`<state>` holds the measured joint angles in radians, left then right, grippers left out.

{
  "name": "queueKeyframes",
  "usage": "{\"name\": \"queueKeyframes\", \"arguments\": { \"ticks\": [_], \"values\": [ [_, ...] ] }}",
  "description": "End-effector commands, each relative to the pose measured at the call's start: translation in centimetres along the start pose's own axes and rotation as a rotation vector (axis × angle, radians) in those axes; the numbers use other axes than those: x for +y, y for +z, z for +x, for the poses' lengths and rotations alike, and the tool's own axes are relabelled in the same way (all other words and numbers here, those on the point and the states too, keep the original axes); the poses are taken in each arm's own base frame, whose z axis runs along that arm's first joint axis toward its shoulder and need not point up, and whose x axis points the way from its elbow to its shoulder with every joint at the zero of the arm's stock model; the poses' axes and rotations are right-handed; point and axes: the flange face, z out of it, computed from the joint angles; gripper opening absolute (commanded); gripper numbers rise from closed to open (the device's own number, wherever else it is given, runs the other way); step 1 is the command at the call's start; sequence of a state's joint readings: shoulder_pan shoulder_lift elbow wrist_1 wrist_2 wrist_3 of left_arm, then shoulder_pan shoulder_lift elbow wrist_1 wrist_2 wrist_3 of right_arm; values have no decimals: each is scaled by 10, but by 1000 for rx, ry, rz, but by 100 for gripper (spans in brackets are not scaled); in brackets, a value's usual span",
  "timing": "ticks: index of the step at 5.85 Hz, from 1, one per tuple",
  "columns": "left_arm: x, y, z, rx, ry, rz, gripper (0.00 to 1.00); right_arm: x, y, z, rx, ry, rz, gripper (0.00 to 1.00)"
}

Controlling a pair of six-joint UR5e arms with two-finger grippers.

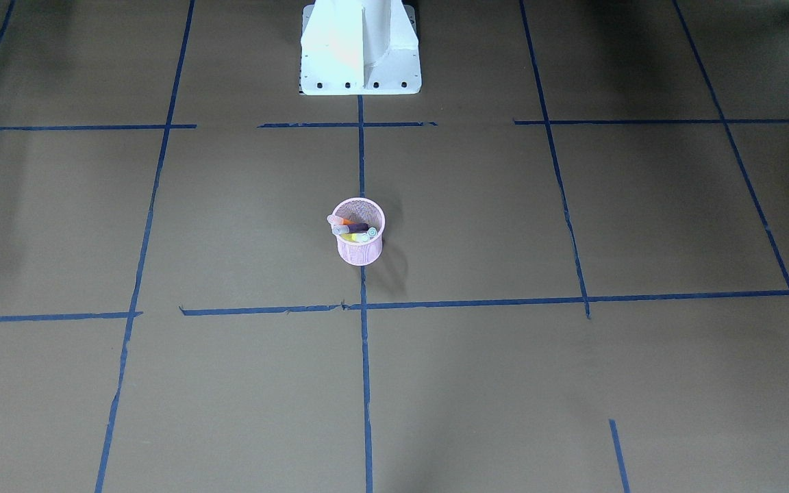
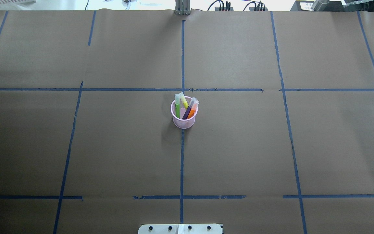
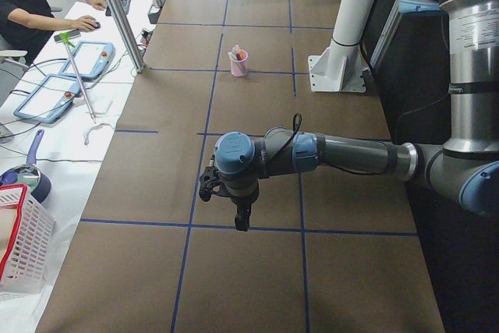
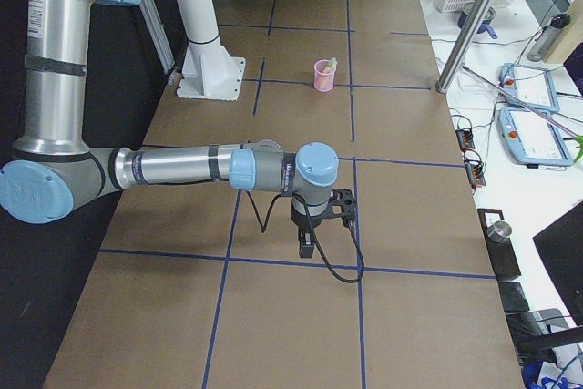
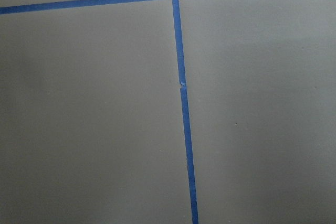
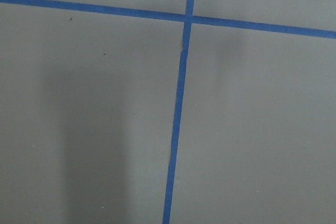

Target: Collect pens into pen holder

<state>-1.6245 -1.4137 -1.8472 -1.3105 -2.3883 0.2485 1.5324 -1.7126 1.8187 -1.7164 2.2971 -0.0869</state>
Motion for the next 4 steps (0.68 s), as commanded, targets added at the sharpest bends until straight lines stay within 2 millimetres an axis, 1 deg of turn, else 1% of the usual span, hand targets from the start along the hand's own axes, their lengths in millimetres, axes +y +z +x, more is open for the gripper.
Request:
{"name": "queueKeyframes", "arguments": {
  "ticks": [1, 4],
  "values": [
    [0, -2, 2, -1, 3, 3, 100, 0, 0, -1, -8, 7, 0, 100],
    [1, 5, -5, 4, -9, -8, 100, 0, 1, -2, -32, 13, 0, 100]
  ]
}}
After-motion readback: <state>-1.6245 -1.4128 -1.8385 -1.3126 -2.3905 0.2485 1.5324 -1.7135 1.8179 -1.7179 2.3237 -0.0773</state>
